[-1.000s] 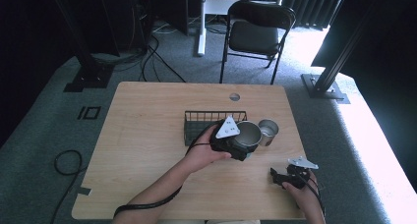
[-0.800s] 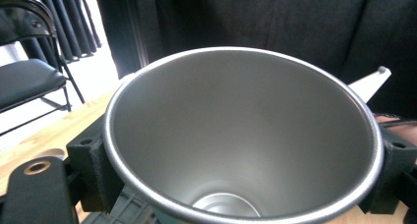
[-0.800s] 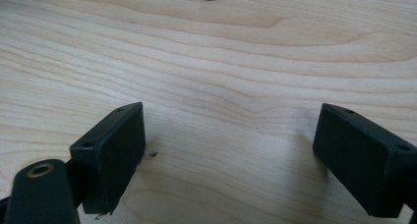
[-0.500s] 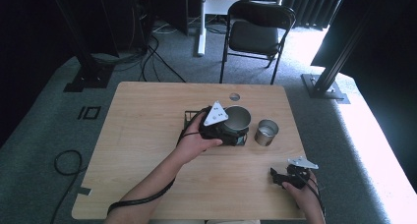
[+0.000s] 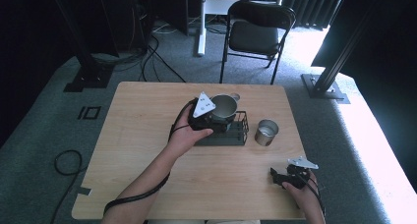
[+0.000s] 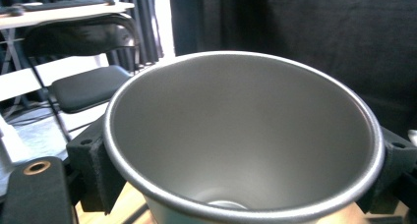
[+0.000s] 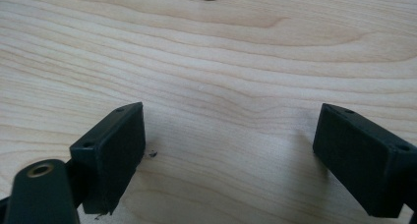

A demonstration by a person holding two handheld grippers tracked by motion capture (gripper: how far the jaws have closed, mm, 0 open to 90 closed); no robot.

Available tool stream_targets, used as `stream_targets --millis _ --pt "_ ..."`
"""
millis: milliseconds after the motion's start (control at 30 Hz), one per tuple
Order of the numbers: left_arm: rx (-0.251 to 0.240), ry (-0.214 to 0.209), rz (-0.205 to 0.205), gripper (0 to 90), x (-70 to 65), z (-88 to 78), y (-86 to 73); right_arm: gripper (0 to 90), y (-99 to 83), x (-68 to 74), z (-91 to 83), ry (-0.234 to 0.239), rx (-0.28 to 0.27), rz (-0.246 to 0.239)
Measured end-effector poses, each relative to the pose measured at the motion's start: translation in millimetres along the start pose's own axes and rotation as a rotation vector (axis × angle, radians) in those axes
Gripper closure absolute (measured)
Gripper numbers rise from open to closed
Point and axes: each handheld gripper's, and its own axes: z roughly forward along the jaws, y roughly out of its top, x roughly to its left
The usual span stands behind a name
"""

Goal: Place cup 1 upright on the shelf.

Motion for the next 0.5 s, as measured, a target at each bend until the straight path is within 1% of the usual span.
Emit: stream_targets --millis 100,167,367,467,500 --pt "0.005 0.039 -0.02 13.3 12.4 -0.3 -7.4 12.0 0.0 0.0 0.0 -0.001 0.0 0.0" --pt "0.005 0.045 -0.024 13.3 14.9 -0.3 -9.4 12.0 0.0 0.0 0.0 -0.001 0.0 0.0" --pt "0.012 0.1 -0.056 13.4 30.3 1.8 -22.2 12.0 0.0 0.1 -0.1 0.0 0.0 0.001" --pt "0.015 0.118 -0.07 13.3 36.7 3.2 -28.7 12.0 0.0 0.1 -0.1 0.0 0.001 0.0" --pt "0.023 0.127 -0.074 13.4 40.0 4.0 -33.3 12.0 0.0 0.1 -0.1 0.0 0.001 0.001"
